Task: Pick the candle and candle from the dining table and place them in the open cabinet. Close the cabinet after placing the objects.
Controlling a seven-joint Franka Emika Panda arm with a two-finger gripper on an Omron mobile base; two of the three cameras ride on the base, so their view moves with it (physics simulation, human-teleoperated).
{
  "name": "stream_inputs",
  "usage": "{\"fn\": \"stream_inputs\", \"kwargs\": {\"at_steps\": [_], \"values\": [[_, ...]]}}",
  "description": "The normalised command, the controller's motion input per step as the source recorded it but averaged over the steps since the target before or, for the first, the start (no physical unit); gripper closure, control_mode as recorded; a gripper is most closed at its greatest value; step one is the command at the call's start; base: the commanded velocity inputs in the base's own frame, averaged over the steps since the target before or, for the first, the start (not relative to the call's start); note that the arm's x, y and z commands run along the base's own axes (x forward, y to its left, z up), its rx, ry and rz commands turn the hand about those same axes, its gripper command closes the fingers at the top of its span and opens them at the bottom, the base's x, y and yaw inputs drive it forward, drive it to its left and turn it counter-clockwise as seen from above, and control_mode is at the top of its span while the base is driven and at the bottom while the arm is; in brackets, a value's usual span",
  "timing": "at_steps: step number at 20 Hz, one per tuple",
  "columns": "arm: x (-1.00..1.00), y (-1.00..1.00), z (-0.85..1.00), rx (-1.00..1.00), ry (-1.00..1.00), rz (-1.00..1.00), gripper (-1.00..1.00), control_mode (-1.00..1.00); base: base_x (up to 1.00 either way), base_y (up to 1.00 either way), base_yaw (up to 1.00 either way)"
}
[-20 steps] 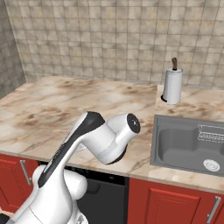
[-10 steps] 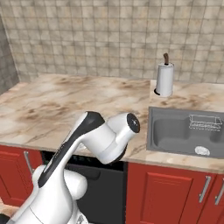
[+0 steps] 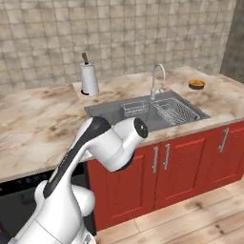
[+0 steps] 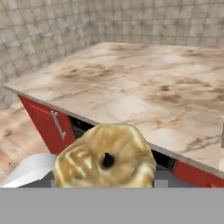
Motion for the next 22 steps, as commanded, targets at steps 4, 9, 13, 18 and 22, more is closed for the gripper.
{"fn": "stream_inputs", "kwargs": {"at_steps": [4, 9, 13, 18, 22], "values": [[0.00, 0.00, 0.00, 0.00, 0.00, 0.00, 1.00, 1.00, 0.00, 0.01, -1.00], [0.00, 0.00, 0.00, 0.00, 0.00, 0.00, 1.00, 1.00, 0.01, 0.00, -0.98], [0.00, 0.00, 0.00, 0.00, 0.00, 0.00, 1.00, 1.00, 0.08, 0.00, -0.84], [0.00, 0.00, 0.00, 0.00, 0.00, 0.00, 1.00, 1.00, 0.20, 0.00, -0.61], [0.00, 0.00, 0.00, 0.00, 0.00, 0.00, 1.00, 1.00, 0.45, 0.00, 0.00]]}}
